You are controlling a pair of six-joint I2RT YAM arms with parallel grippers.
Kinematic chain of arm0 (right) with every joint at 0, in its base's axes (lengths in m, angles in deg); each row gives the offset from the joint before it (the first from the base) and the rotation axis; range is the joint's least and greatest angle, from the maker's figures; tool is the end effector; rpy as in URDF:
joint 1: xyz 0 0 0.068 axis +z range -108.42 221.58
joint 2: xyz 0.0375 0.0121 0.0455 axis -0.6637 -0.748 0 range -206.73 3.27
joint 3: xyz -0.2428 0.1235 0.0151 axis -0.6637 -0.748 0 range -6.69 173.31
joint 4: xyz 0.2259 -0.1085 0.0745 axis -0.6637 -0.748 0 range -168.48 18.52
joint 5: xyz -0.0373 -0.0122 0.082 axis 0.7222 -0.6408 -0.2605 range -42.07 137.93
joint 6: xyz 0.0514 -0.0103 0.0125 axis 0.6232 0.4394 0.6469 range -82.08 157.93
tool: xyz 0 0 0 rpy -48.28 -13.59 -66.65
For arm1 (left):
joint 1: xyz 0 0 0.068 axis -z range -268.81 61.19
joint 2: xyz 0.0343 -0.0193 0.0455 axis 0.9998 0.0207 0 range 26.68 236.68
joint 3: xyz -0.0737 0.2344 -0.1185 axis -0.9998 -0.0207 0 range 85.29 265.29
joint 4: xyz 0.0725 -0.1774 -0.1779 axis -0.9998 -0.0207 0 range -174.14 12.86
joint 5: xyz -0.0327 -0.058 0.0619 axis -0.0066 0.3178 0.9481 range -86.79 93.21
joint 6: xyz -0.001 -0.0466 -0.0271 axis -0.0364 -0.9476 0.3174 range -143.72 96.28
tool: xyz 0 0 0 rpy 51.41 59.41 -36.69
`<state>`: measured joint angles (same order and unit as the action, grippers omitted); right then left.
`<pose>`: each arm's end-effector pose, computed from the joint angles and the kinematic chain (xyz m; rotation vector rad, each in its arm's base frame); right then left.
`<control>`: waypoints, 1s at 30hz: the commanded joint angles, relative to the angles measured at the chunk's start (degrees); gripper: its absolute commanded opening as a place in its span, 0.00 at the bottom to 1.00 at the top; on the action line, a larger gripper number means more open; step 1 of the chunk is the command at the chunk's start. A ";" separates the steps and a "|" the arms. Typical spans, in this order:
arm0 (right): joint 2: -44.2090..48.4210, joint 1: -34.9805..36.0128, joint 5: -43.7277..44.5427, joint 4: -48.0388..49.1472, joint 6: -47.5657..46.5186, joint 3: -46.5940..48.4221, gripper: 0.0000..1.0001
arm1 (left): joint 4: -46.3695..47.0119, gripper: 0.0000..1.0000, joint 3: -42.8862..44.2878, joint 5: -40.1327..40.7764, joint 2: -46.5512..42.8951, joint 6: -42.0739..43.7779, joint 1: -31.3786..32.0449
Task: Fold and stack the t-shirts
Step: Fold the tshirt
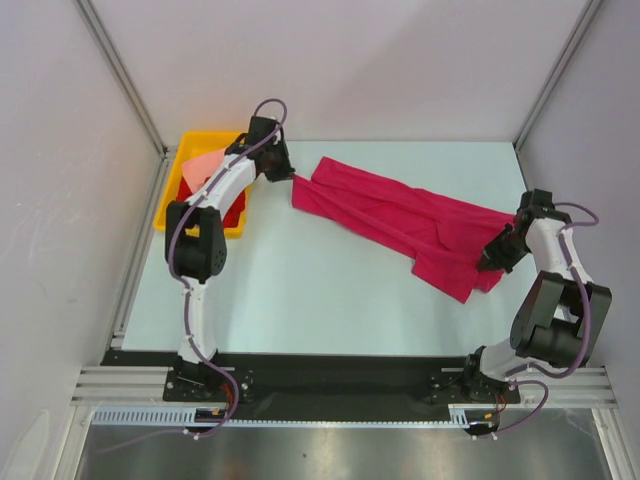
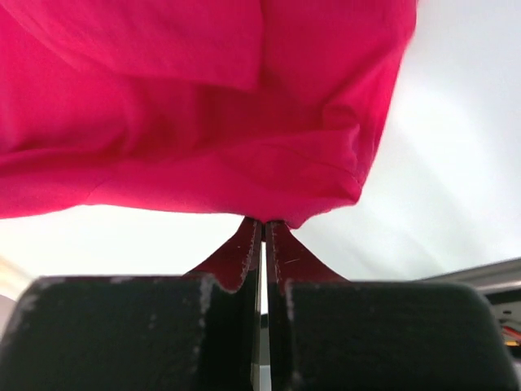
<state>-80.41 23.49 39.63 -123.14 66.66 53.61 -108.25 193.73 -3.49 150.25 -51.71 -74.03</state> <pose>0.2563 -0.0783 0.2282 1.1214 2.6586 0.2437 0.4764 -0.1300 0.2484 -0.2223 2.4173 -0.4878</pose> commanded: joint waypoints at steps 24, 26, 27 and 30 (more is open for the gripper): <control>-22.05 -4.50 -4.63 2.09 -3.42 25.13 0.00 | -1.41 0.00 21.62 -2.88 17.58 -4.62 1.56; -23.28 -4.50 -4.71 2.18 -3.59 25.57 0.00 | -1.67 0.00 23.56 -2.97 18.72 -4.97 1.56; -23.63 -4.59 -4.63 2.18 -3.77 25.84 0.00 | -1.67 0.00 24.00 -3.06 19.07 -5.41 1.56; -24.77 -4.59 -4.71 2.26 -3.77 26.54 0.00 | -1.23 0.01 24.89 -3.14 20.13 -5.67 1.56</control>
<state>-104.28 19.32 35.39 -121.32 63.73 77.12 -111.47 215.04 -6.02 169.70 -55.86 -72.69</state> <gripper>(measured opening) 0.017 0.009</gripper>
